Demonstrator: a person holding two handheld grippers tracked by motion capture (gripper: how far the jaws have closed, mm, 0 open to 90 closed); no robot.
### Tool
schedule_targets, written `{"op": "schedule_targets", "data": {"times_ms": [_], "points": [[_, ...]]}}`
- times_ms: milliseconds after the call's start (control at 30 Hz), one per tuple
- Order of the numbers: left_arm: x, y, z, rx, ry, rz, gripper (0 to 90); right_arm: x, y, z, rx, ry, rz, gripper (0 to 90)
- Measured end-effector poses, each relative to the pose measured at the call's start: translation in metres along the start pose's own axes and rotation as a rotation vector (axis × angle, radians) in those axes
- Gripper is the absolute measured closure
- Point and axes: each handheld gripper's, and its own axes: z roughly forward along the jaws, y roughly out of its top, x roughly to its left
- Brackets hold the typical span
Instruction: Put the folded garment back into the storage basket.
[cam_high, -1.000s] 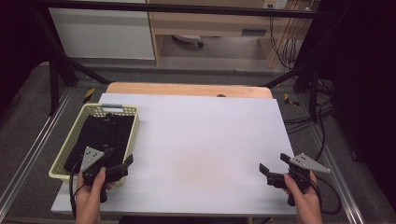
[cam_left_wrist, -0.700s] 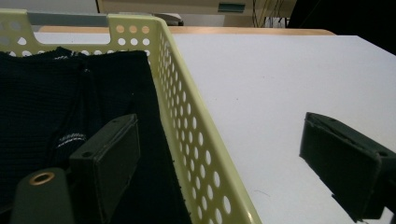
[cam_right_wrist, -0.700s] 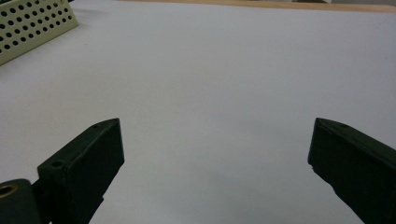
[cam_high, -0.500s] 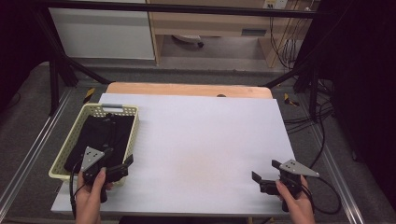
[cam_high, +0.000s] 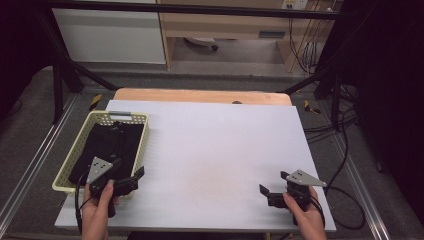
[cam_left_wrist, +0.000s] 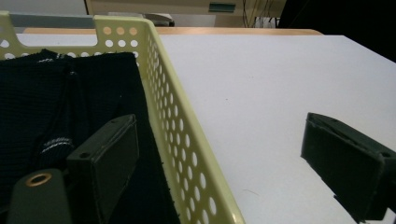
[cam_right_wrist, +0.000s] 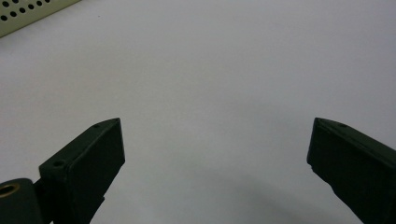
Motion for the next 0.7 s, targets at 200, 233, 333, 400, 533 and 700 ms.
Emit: {"op": "schedule_targets", "data": {"times_ms": [200,233,333,400,533,700], "points": [[0.000,0.000,0.000,0.004,-0.008,0.002,10.3,0.004,0.005,0.015,-0.002,0.028,-0.023,4.2],[-0.001,0.000,0.000,0.005,-0.009,0.003,10.2,0.004,0.006,0.017,-0.005,0.033,-0.028,4.2],[-0.001,0.000,0.000,0.010,-0.008,0.010,10.1,0.006,0.008,0.021,-0.019,0.037,-0.038,4.2],[-0.002,0.000,0.001,0.012,-0.008,0.012,10.1,0.006,0.010,0.023,-0.032,0.036,-0.043,4.3],[-0.003,0.000,0.000,0.008,-0.005,0.019,10.0,0.008,0.013,0.027,-0.048,0.057,-0.043,3.9],[-0.005,0.001,0.000,0.018,-0.020,0.026,9.9,0.014,0.016,0.035,-0.061,0.081,-0.056,3.6]]}}
